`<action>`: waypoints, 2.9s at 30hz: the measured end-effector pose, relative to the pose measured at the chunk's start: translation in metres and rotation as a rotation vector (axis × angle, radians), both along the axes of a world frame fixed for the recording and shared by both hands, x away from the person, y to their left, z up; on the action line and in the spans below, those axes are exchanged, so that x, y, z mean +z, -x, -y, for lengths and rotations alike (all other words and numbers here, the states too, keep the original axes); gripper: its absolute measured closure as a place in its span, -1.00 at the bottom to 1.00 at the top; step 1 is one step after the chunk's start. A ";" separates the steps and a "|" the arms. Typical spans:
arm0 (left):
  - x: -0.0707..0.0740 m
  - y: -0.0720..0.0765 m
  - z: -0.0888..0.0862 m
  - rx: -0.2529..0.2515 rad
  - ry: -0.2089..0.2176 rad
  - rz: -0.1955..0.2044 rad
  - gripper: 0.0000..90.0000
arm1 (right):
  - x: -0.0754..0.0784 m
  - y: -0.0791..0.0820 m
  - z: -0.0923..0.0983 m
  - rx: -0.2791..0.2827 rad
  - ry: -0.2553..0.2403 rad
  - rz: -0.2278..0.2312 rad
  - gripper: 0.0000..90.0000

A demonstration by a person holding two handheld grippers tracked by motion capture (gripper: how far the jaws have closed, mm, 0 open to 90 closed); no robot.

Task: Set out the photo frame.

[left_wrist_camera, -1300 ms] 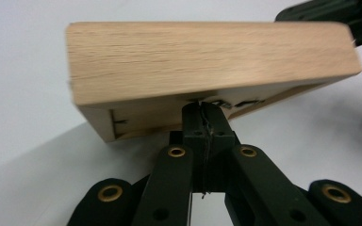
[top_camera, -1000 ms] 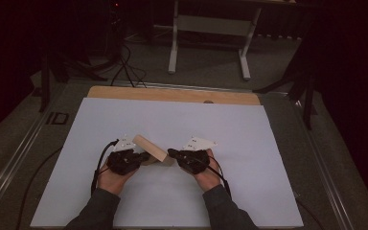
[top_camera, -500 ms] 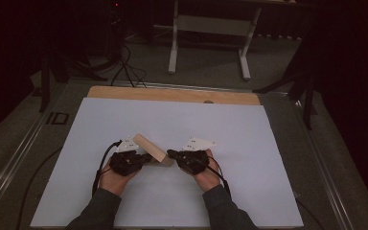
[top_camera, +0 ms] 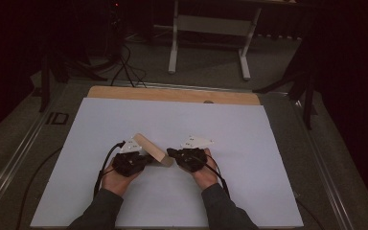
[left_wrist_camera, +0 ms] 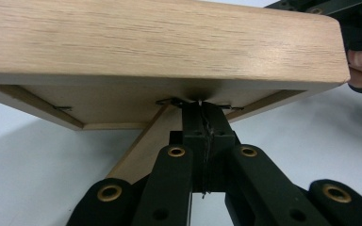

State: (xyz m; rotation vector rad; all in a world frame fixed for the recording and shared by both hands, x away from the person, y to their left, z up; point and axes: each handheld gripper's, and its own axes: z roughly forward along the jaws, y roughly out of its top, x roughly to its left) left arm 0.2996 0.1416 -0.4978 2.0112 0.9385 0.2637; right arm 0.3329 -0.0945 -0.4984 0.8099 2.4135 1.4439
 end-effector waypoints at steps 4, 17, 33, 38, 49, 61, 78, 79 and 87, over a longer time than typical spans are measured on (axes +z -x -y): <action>0.000 0.000 0.000 -0.002 0.001 -0.002 0.99 | -0.003 -0.002 -0.001 -0.006 0.003 -0.005 0.98; -0.002 -0.001 0.000 -0.001 -0.006 -0.012 0.99 | -0.002 0.001 -0.003 0.022 0.022 -0.005 0.99; -0.004 -0.004 -0.004 0.024 0.010 -0.014 0.99 | 0.000 0.014 -0.012 0.090 0.048 -0.001 0.99; -0.005 -0.005 -0.005 0.029 0.014 -0.017 0.99 | 0.001 0.017 -0.016 0.105 0.052 -0.001 0.99; -0.007 -0.007 -0.009 0.032 0.049 -0.029 0.99 | 0.001 0.023 -0.021 0.124 0.054 -0.003 0.99; -0.006 -0.008 -0.014 0.059 0.055 -0.026 0.89 | 0.003 0.025 -0.021 0.124 0.054 0.009 0.92; 0.005 -0.004 -0.032 0.136 0.093 0.007 0.63 | 0.015 0.025 -0.005 0.079 0.047 0.043 0.71; 0.006 -0.004 -0.033 0.140 0.095 0.007 0.60 | 0.015 0.025 -0.005 0.078 0.047 0.045 0.69; 0.011 -0.002 -0.037 0.155 0.108 0.023 0.46 | 0.015 0.025 -0.003 0.071 0.052 0.048 0.60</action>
